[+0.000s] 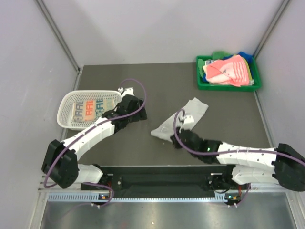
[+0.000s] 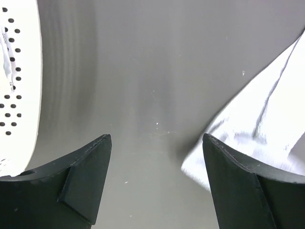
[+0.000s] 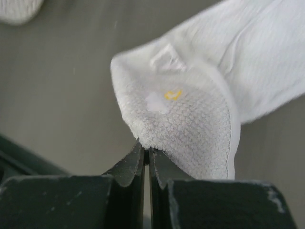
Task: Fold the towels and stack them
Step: Move the towel to the center of the board, then flatten out the crumpled towel
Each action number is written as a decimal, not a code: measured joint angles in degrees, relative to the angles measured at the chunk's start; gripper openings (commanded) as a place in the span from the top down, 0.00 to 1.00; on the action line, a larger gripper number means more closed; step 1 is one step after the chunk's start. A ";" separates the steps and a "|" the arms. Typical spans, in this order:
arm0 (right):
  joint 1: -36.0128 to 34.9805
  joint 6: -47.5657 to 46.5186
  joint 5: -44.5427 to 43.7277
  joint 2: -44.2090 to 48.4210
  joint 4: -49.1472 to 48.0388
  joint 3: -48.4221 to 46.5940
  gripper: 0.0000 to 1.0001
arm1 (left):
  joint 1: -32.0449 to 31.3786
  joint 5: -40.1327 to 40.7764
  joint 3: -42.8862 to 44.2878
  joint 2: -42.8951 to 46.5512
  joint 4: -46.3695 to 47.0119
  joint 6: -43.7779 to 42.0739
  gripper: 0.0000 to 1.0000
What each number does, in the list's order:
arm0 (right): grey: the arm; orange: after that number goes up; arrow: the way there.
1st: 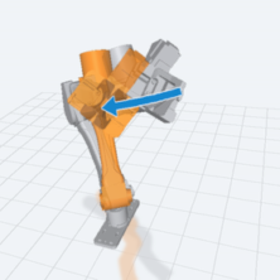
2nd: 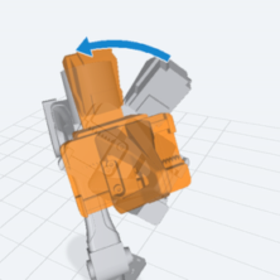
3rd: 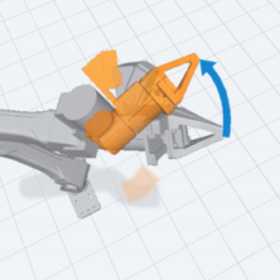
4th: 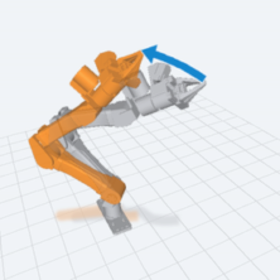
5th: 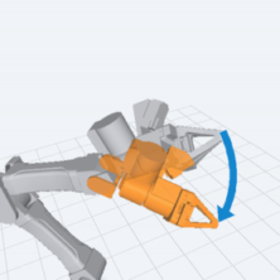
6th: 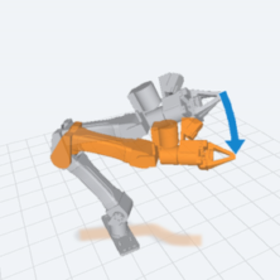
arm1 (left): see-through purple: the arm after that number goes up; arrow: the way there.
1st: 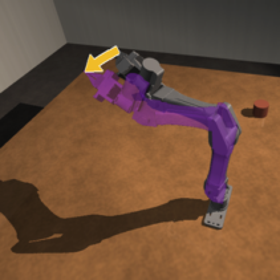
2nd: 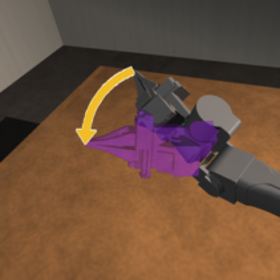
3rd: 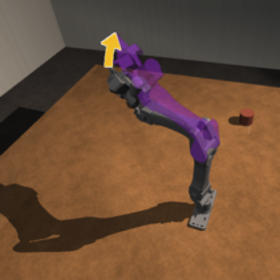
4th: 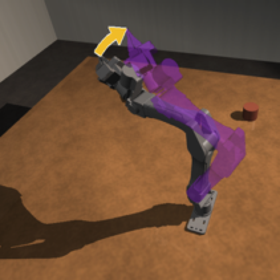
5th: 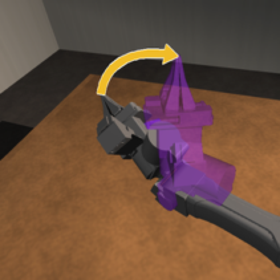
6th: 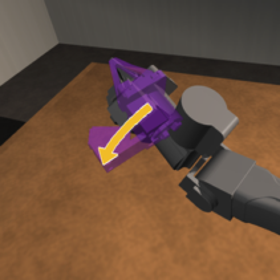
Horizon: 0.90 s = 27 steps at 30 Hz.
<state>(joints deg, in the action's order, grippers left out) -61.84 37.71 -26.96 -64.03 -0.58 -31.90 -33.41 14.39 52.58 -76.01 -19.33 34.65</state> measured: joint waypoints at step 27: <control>29.79 -5.70 0.57 -14.45 16.15 -18.58 0.59 | -0.61 -16.59 1.44 -17.42 7.52 1.51 0.22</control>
<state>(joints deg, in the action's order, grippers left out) -32.05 32.01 -26.39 -78.48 15.57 -50.48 -34.02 -2.20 54.02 -93.43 -11.81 36.16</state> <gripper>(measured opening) 0.416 0.778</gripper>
